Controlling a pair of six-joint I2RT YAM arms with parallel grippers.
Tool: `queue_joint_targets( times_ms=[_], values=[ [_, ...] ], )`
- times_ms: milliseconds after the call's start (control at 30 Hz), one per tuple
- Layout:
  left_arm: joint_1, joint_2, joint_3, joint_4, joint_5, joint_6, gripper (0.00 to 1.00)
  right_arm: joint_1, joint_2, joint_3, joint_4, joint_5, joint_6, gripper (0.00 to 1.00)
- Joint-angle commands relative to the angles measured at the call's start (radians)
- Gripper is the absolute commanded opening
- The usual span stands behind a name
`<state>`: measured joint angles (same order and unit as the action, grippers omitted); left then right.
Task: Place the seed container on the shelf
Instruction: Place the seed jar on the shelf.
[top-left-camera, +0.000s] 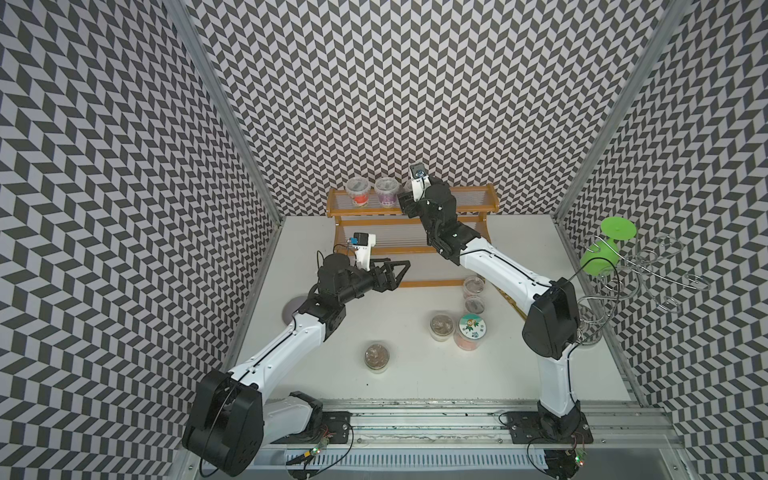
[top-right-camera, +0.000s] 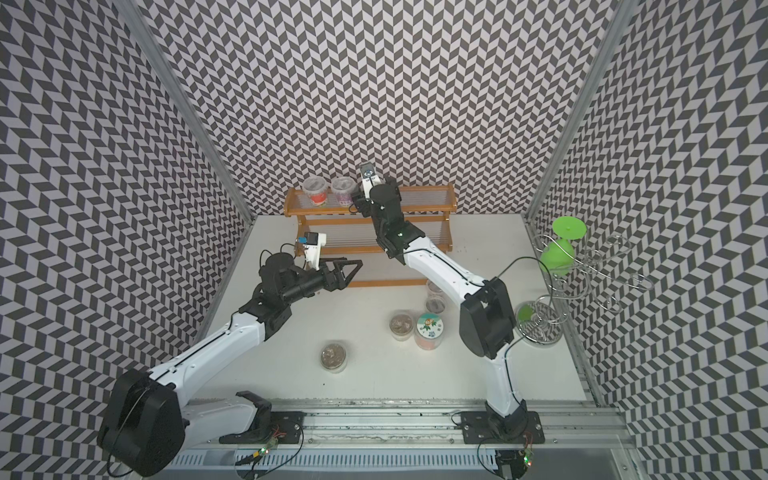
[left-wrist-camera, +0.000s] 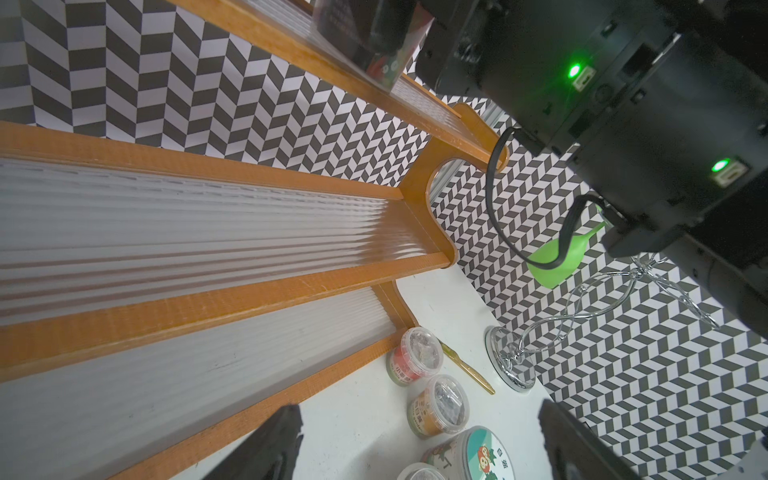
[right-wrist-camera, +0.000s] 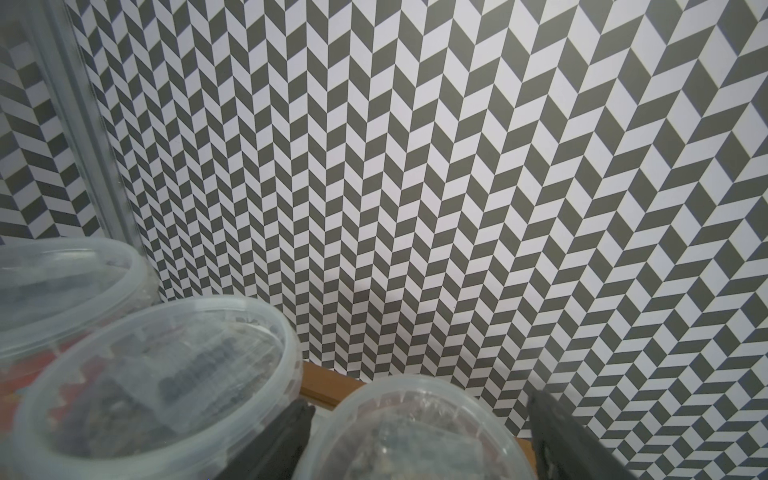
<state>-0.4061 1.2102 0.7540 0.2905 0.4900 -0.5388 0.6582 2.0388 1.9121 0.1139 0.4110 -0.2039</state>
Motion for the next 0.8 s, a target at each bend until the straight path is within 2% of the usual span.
queue_joint_targets(
  times_ms=[0,333,633,767],
  values=[
    [-0.004,-0.027,-0.002,0.009,-0.008,0.02,0.93,-0.003,-0.007,-0.002,0.056,-0.009,0.004,0.86],
    [-0.004,-0.014,0.008,-0.005,0.02,0.026,0.93,-0.002,-0.092,-0.005,-0.024,-0.024,0.064,0.92],
    [-0.004,0.003,0.038,-0.017,0.038,0.042,0.92,-0.024,-0.192,-0.068,-0.12,-0.186,0.184,0.94],
    [-0.004,0.014,0.051,-0.021,0.047,0.044,0.91,-0.065,-0.246,-0.111,-0.178,-0.302,0.271,0.89]
  ],
)
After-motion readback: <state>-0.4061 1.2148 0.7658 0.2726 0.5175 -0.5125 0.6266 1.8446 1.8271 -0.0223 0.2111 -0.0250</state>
